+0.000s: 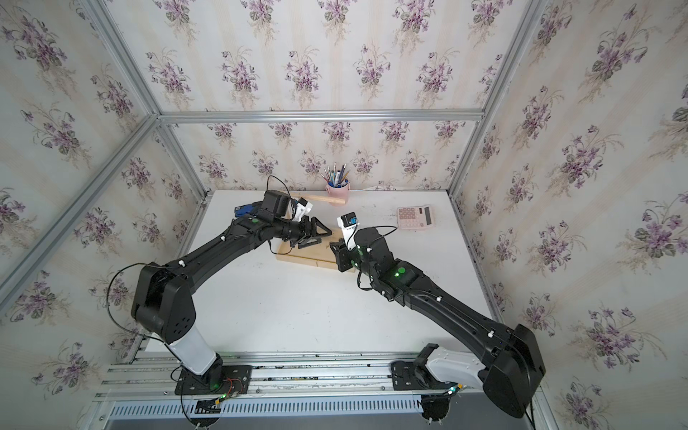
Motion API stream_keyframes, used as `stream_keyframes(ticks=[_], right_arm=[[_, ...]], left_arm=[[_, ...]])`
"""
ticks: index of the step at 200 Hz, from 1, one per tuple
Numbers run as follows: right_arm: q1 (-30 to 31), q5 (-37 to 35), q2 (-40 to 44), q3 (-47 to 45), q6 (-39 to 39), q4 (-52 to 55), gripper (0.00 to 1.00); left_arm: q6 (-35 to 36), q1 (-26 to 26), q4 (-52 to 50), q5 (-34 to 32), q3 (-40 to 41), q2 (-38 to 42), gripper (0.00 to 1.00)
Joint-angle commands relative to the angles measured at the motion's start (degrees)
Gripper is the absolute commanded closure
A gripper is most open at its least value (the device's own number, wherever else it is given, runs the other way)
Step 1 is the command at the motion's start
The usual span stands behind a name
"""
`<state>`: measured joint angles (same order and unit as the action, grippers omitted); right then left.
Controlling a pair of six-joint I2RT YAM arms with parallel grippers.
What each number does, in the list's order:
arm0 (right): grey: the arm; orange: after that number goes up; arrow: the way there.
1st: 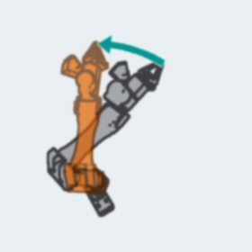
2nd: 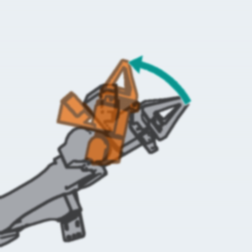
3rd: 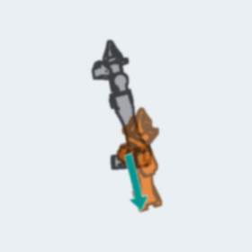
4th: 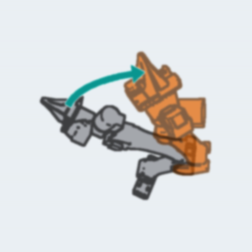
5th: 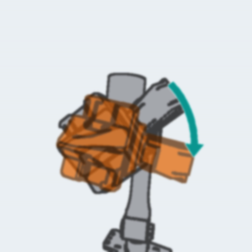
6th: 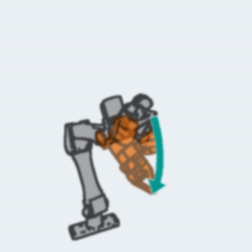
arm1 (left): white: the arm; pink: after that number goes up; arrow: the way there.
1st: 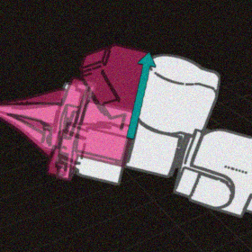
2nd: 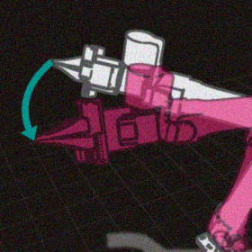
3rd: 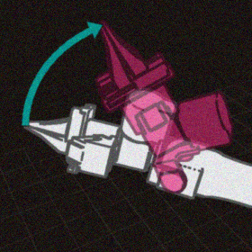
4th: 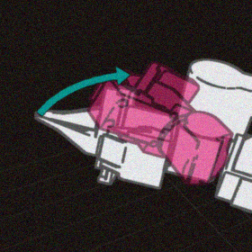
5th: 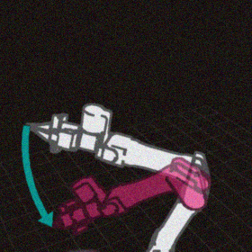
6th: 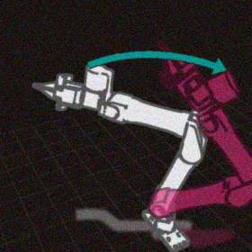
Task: Hang the necklace on the jewelry display stand
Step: Adjust the necklace.
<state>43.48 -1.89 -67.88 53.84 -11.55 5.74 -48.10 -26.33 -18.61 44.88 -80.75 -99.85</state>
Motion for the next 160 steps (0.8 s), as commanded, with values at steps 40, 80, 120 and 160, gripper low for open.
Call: stream_keyframes(ticks=[40,80,120,160], right_arm=[[0.0,1.1,0.5,0.1,0.7,-0.9,0.67],[0.0,1.1,0.0,0.3,0.9,-2.1,0.67],[0.0,0.9,-0.2,0.5,1.3,-2.9,0.67],[0.1,1.1,0.0,0.1,1.0,-3.3,0.67]], left_arm=[[-5.0,-0.2,4.2,6.7,-2.1,-2.9,0.44],[-5.5,-1.3,4.6,10.0,-3.4,-5.4,0.43],[-4.6,-1.6,3.4,10.3,-3.8,-5.5,0.53],[-4.3,-1.6,3.4,10.7,-4.2,-6.4,0.96]])
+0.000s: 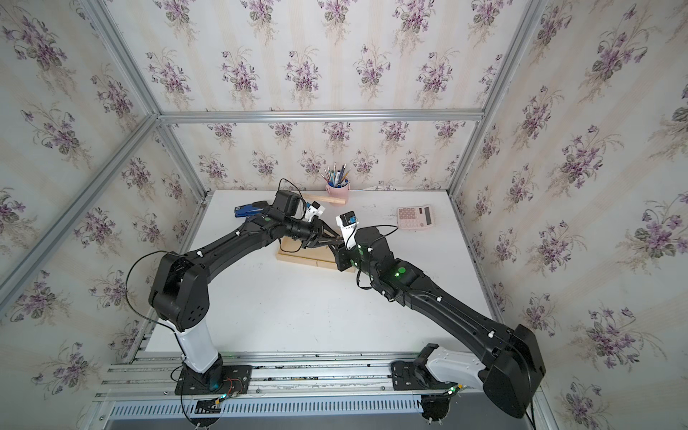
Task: Hang the necklace on the jewelry display stand
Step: Adjust the necklace.
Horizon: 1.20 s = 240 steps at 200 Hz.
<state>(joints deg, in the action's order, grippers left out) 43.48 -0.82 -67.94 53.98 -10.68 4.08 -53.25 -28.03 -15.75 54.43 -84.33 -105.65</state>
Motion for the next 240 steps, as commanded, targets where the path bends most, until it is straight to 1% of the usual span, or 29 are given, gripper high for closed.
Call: stream_keyframes(ticks=[1,3,54,95,154,165,188,207,240], right_arm=[[0.0,0.0,0.1,0.0,0.1,-1.6,0.67],[0.1,-0.1,0.1,0.0,0.1,-1.5,0.67],[0.0,-0.9,0.9,-0.3,0.4,-0.8,0.67],[0.0,-1.2,1.3,0.6,0.6,-0.9,0.67],[0.1,-2.4,-2.9,8.3,4.0,-2.1,0.66],[0.0,-2.6,-4.7,10.6,5.0,-2.2,0.64],[-0.3,-2.4,-7.7,15.2,6.7,-2.4,0.64],[-0.6,-2.1,-9.4,18.6,7.4,-2.7,0.63],[-0.8,-3.0,-9.8,20.8,8.0,-4.4,0.47]], left_arm=[[0.8,0.1,0.5,1.1,-0.6,-0.6,0.97],[0.8,0.1,0.4,1.1,-0.7,-0.6,1.00],[1.8,0.1,-1.6,0.7,-1.7,-0.2,1.00],[5.6,0.5,-7.7,-0.1,-6.7,1.3,1.00],[10.1,3.4,-16.6,-1.3,-16.0,0.8,1.00],[10.4,4.1,-17.3,-1.3,-17.7,0.4,1.00],[11.6,5.3,-19.7,-1.0,-23.5,-1.6,1.00],[12.8,6.0,-22.2,-1.0,-30.0,-4.0,1.00],[13.5,7.4,-26.7,-0.8,-42.1,-9.5,1.00]])
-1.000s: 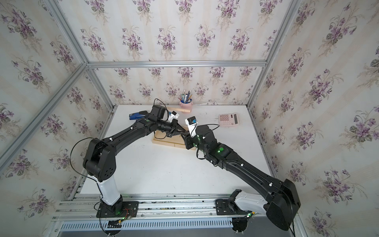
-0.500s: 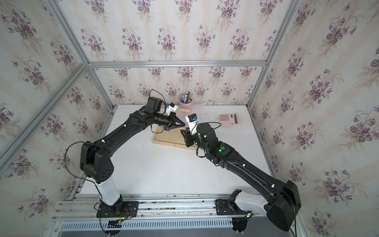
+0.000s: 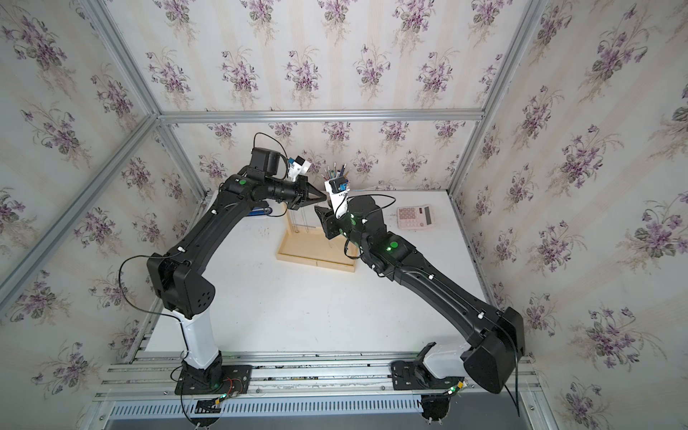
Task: Hang the necklace on the jewelry display stand
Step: Adjust the necklace.
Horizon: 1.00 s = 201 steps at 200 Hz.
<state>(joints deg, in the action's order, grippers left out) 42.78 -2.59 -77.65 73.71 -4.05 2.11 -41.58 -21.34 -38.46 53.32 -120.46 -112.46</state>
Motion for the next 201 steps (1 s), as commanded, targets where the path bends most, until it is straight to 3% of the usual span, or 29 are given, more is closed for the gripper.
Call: stream_keyframes(ticks=[1,69,102,201], right_arm=[[-0.1,-1.4,-0.1,1.1,1.4,-2.5,0.46],[-0.2,-5.7,4.3,-3.7,1.3,-5.7,0.45],[-0.3,-11.3,7.6,-10.4,0.4,-10.0,0.42],[-1.0,-10.6,7.1,-15.9,-2.3,-12.2,0.42]], left_arm=[[1.8,0.8,-4.1,0.3,-6.1,-2.9,1.00],[-0.5,2.5,-4.6,0.2,-20.5,-11.0,1.00],[-2.7,3.2,-2.1,1.0,-23.7,-12.9,1.00],[-6.1,3.6,4.6,3.0,-26.1,-14.0,1.00]])
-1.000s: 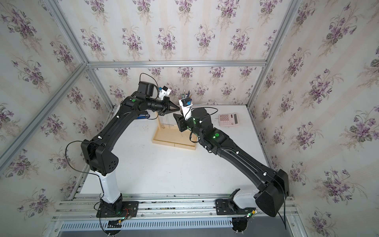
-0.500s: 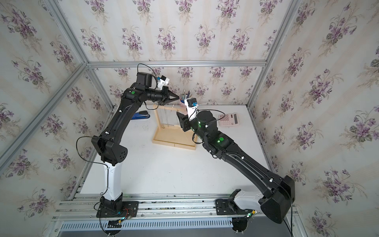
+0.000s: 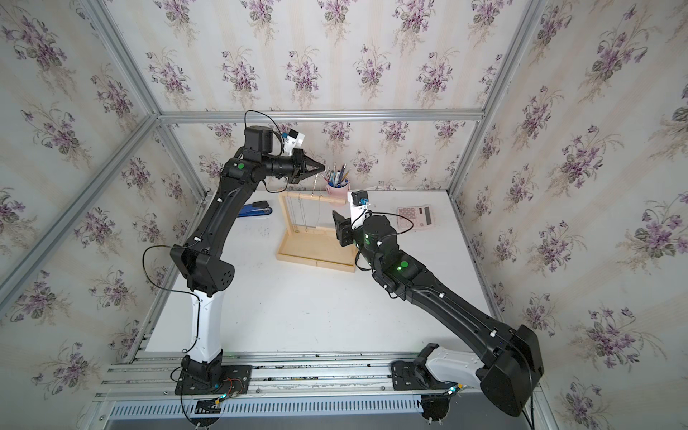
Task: Hang the necklace on the jewelry display stand
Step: Adjust the necklace.
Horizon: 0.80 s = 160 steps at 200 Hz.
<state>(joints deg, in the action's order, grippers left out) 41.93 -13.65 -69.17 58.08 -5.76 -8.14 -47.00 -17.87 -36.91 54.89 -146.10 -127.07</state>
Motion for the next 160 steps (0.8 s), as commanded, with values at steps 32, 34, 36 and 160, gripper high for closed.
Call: stream_keyframes(ticks=[32,34,36,160], right_arm=[[-0.6,0.3,-3.8,-1.9,0.0,-5.5,0.33],[-0.8,0.4,-4.0,-1.9,0.1,-5.8,0.33],[-0.8,0.5,-4.2,-1.9,0.1,-6.0,0.33],[-4.6,7.0,-24.3,10.5,4.1,-18.2,0.23]], left_arm=[[-1.7,0.1,5.3,2.8,-0.5,2.0,1.00],[-1.8,0.1,5.5,2.9,-0.5,2.1,1.00],[-1.8,0.1,5.6,3.0,-0.6,2.2,1.00],[-3.7,0.3,8.8,5.3,-1.7,5.1,1.00]])
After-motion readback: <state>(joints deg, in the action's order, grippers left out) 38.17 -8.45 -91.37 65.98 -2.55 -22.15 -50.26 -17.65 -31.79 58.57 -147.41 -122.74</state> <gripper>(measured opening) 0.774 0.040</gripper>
